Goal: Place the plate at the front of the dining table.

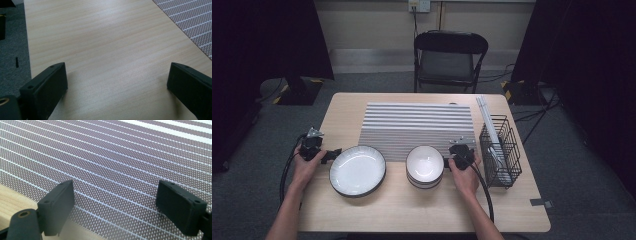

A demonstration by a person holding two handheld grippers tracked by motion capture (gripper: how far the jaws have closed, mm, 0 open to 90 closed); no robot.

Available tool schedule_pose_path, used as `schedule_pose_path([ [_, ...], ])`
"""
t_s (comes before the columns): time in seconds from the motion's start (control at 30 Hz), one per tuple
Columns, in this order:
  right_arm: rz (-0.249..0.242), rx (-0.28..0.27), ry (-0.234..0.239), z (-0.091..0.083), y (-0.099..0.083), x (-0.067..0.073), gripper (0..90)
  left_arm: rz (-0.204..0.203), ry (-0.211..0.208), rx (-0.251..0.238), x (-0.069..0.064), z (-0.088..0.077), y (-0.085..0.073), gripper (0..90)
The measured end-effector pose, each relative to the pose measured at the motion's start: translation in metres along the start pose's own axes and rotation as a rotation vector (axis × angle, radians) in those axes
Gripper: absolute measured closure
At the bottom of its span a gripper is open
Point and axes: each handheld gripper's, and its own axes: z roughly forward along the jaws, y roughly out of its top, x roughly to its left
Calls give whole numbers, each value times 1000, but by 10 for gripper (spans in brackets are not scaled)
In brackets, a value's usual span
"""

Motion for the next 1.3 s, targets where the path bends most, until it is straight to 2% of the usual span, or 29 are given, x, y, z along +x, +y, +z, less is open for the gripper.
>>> schedule_pose_path([
  [0.3,0,0,-3,0,0,0,146,1,3,0,0,-2,0,62],
  [0.37,0,0,-3,0,0,0,146,-15,9,-3,0,-3,0,87],
  [0.5,0,0,-2,0,0,0,147,-11,13,6,0,-5,1,156],
  [0.57,-3,-1,2,0,0,0,146,-37,5,9,-1,-7,1,172],
  [0.73,-20,30,21,-3,2,-2,162,-33,-16,12,-1,-10,2,210],
  [0.8,-14,23,25,-5,3,-3,165,-34,-15,9,-2,-12,3,215],
  [0.83,-4,18,31,-6,3,-4,170,-30,-28,1,-3,-14,4,224],
  [0.9,-3,13,32,-7,4,-4,187,-31,-29,-2,-4,-16,5,228],
  [0.93,-13,-22,19,-11,7,-3,212,-27,-45,-12,-6,-19,7,228],
  [0.97,-13,-22,19,-11,7,-3,212,-27,-45,-12,-6,-19,7,232],
  [1.0,-1,-30,19,-14,9,-3,215,-30,-74,-7,-7,-22,9,238],
  [1.07,6,-13,41,-16,13,-5,201,-40,-109,-15,-8,-24,10,265],
  [1.13,12,-13,46,-17,16,-5,209,-42,-122,-23,-9,-26,11,264],
  [1.2,9,-51,48,-24,21,-4,247,-29,-154,-33,-12,-31,14,287],
  [1.3,4,-70,46,-27,23,-3,263,-30,-165,-48,-15,-34,16,280],
])
